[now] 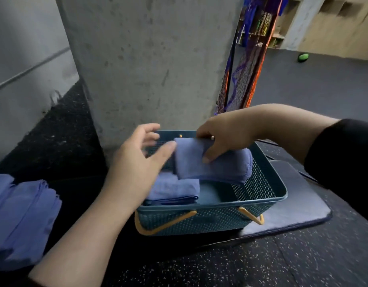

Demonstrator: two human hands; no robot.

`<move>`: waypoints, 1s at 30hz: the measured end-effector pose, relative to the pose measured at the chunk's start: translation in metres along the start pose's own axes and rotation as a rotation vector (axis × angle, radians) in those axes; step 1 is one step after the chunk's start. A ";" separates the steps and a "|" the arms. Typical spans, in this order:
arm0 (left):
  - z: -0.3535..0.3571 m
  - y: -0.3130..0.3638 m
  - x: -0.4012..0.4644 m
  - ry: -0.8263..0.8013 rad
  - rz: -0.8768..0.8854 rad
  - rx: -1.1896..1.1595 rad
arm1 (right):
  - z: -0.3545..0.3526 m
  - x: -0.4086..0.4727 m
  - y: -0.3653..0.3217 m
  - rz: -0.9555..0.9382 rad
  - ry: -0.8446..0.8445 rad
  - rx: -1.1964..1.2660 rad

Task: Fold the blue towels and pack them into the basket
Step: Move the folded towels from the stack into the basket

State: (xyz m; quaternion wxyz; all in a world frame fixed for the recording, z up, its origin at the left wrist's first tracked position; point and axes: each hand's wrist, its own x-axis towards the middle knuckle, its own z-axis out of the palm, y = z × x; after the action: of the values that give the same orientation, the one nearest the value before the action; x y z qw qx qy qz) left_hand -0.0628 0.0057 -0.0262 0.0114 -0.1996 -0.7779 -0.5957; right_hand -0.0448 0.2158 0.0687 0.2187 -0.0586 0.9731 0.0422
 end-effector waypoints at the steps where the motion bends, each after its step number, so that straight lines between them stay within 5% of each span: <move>1: -0.004 -0.005 0.003 0.067 0.006 0.116 | 0.007 0.008 0.010 0.045 -0.013 -0.064; 5: -0.012 -0.027 0.007 -0.039 -0.208 0.508 | 0.040 0.038 0.043 0.134 -0.151 -0.221; 8: -0.010 -0.032 0.008 -0.145 -0.339 0.470 | 0.065 0.058 0.053 0.148 -0.233 -0.258; 23: -0.014 -0.033 0.011 -0.189 -0.293 0.456 | 0.122 0.107 0.068 0.139 -0.372 -0.090; 30: -0.014 -0.032 0.011 -0.191 -0.287 0.452 | 0.122 0.102 0.060 0.149 -0.230 -0.178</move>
State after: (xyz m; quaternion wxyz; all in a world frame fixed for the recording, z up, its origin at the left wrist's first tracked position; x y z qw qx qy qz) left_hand -0.0860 -0.0107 -0.0494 -0.1018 -0.1350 -0.9090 -0.3810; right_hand -0.0929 0.2789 -0.0816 0.3188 -0.0003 0.9357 0.1509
